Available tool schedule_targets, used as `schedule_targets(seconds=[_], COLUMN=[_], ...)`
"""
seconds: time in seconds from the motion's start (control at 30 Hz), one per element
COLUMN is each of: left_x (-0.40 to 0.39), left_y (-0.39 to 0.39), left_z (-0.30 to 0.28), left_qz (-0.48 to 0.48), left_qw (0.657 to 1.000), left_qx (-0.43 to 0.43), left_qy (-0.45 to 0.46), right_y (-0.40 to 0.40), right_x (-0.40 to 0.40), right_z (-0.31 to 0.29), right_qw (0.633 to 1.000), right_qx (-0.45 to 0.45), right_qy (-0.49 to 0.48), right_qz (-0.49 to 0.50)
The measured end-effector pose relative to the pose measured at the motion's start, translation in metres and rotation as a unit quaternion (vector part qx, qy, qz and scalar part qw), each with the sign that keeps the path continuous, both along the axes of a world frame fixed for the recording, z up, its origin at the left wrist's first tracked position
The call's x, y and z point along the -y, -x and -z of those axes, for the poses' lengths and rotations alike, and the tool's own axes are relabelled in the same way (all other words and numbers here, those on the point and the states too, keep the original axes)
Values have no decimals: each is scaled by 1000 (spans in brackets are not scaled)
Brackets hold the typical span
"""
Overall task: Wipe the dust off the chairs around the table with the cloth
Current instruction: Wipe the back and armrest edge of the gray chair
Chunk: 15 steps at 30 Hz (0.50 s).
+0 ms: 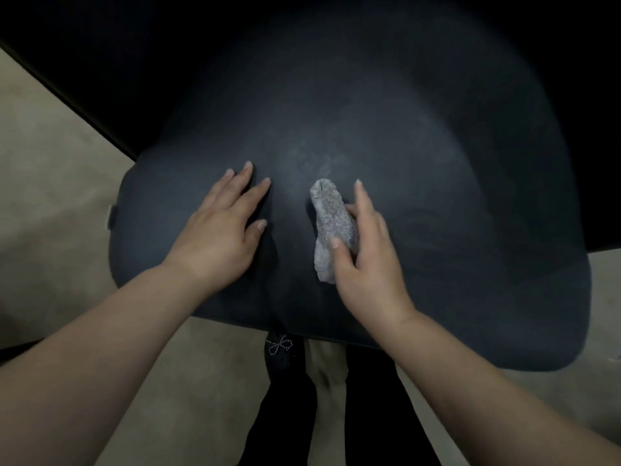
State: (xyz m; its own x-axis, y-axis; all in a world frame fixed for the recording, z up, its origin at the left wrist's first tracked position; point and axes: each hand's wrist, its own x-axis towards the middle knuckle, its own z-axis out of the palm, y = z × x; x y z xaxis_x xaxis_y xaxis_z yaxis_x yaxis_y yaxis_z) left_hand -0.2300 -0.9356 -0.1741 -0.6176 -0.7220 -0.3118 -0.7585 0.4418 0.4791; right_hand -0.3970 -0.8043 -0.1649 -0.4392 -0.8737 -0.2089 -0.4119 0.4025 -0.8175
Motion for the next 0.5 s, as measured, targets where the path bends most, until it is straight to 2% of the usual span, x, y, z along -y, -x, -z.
schedule_targets(seconds=[0.17,0.33,0.43,0.5], left_x=[-4,-7,-8,-9], left_y=[-7,-9,-8,-7], left_z=[2,2,2,2], left_qz=[-13,-24,-30,-36], left_qw=[1000,1000,1000,999], left_qx=[-5,-4,-2,-1], left_qy=[6,5,0,-3], right_y=[18,8,12,21], right_x=[-7,0,5,8], right_z=[-6,-9,-16,-19], right_qw=[998,996,990,986], right_qx=[-30,-12,-100,-151], right_qy=[-19,-54,13,15], right_qz=[56,75,94,74])
